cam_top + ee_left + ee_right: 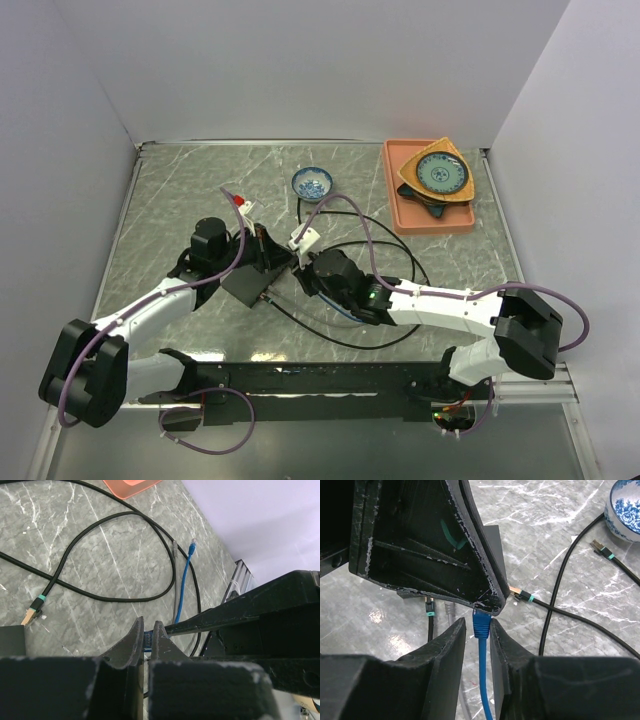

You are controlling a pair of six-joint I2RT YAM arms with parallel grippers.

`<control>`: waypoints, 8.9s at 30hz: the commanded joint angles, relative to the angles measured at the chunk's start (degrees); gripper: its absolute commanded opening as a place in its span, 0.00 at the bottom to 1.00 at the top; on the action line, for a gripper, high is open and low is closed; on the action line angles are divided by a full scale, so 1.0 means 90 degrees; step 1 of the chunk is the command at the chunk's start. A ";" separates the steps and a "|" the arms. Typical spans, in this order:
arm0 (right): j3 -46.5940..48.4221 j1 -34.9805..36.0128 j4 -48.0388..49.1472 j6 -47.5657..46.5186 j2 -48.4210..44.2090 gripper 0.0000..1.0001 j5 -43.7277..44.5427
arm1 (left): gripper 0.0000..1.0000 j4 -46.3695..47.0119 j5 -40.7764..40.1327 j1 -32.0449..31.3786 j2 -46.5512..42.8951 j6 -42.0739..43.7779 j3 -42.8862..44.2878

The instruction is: Insert the plug into the switch port

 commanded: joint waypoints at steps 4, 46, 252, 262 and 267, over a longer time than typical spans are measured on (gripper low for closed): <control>0.0305 0.0004 0.0078 0.0205 0.0109 0.08 0.0054 | 0.01 0.0204 -0.0005 -0.0023 -0.0206 0.0082 0.0171; 0.1574 -0.0806 -0.1854 -0.0498 0.1974 0.00 -0.2211 | 0.94 -0.1329 -0.2290 0.1568 0.0184 0.0327 -0.0024; 0.4329 -0.0983 -0.0605 -0.0214 0.3684 0.24 -0.2134 | 0.72 -0.2178 -0.1625 0.0954 0.3106 0.0610 0.1265; 0.3256 -0.0757 -0.0801 -0.0088 0.2963 0.61 -0.1598 | 0.98 -0.2520 -0.3099 0.1042 0.2042 0.0103 0.1060; 0.2718 -0.0767 -0.0820 -0.0010 0.2250 0.86 -0.1109 | 0.96 -0.2599 -0.3753 0.1090 0.1094 -0.0112 0.0855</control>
